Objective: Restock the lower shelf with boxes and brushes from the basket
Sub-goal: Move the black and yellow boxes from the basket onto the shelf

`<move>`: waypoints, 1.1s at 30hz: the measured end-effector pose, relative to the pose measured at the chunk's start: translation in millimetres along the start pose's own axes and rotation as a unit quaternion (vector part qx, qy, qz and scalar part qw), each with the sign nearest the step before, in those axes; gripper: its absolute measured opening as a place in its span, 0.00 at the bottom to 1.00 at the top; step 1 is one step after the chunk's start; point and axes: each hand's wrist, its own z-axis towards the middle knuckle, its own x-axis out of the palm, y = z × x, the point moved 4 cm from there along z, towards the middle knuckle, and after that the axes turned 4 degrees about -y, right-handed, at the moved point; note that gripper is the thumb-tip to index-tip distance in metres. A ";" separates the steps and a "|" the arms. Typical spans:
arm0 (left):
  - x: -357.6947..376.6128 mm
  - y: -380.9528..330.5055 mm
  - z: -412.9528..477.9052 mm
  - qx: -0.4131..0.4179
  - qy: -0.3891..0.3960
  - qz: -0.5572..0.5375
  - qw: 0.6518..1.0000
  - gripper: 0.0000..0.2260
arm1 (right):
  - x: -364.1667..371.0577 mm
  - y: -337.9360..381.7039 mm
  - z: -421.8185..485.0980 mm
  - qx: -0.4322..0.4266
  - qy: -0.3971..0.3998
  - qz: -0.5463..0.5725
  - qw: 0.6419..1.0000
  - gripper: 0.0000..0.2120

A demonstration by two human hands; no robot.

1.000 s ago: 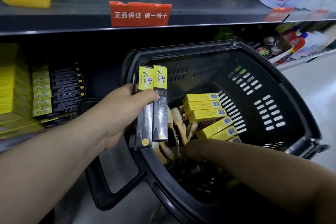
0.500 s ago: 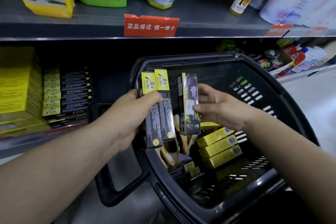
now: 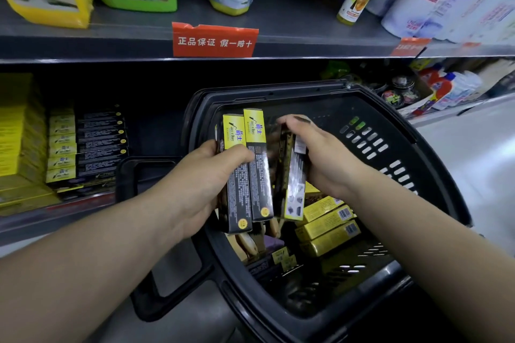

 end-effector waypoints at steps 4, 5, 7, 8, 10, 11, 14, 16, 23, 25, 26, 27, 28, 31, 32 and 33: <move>-1.2 2.0 1.7 -0.005 -0.017 -0.005 1.000 0.11 | -17.3 9.6 5.0 -0.060 -0.065 -0.052 0.995 0.12; -1.1 2.4 2.2 -0.004 -0.019 -0.006 1.000 0.11 | -22.8 11.1 6.7 -0.068 -0.094 -0.045 0.992 0.13; -1.4 2.7 3.0 0.000 -0.024 -0.013 1.000 0.11 | -35.6 11.2 10.5 -0.075 -0.155 -0.013 0.985 0.16; -1.9 2.5 3.5 0.005 -0.027 -0.018 0.999 0.11 | -41.4 9.7 11.9 -0.072 -0.180 0.016 0.981 0.17; -3.3 1.2 3.8 0.015 -0.036 -0.030 0.999 0.11 | -49.3 4.3 14.0 -0.056 -0.207 0.082 0.973 0.15; -3.8 0.0 4.1 0.019 -0.040 -0.040 0.998 0.11 | -50.2 2.1 14.2 -0.046 -0.205 0.118 0.971 0.14; -5.8 -4.3 5.3 0.033 -0.055 -0.083 0.995 0.10 | -41.1 0.8 12.8 -0.024 -0.115 0.193 0.974 0.16; -7.4 -6.9 6.0 0.042 -0.066 -0.111 0.991 0.09 | -28.0 3.8 8.6 -0.019 -0.024 0.147 0.989 0.20; -8.6 -10.4 4.3 0.054 -0.073 -0.151 0.984 0.12 | 6.4 0.6 -8.5 -0.100 0.047 -0.192 0.975 0.27; -8.3 -10.4 3.5 0.056 -0.078 -0.152 0.984 0.12 | 7.2 6.3 -11.0 -0.130 -0.001 -0.219 0.967 0.27; -7.6 -10.5 3.2 0.057 -0.077 -0.149 0.984 0.13 | 8.3 8.7 -12.4 -0.146 -0.021 -0.228 0.962 0.24; -7.1 -10.1 2.9 0.057 -0.074 -0.145 0.985 0.13 | 9.7 10.3 -13.9 -0.162 -0.036 -0.240 0.957 0.20; -6.5 -9.7 2.7 0.056 -0.070 -0.144 0.986 0.13 | 11.6 10.3 -15.2 -0.175 -0.039 -0.253 0.951 0.18; -6.0 -8.2 4.0 0.052 -0.064 -0.150 0.985 0.12 | 24.9 5.2 -19.8 -0.181 0.015 -0.260 0.948 0.21; -6.4 -8.3 4.4 0.051 -0.066 -0.152 0.985 0.11 | 29.6 2.6 -21.4 -0.177 0.039 -0.255 0.950 0.22; -6.8 -8.7 5.1 0.053 -0.068 -0.152 0.985 0.12 | 33.2 0.7 -22.3 -0.175 0.058 -0.249 0.951 0.23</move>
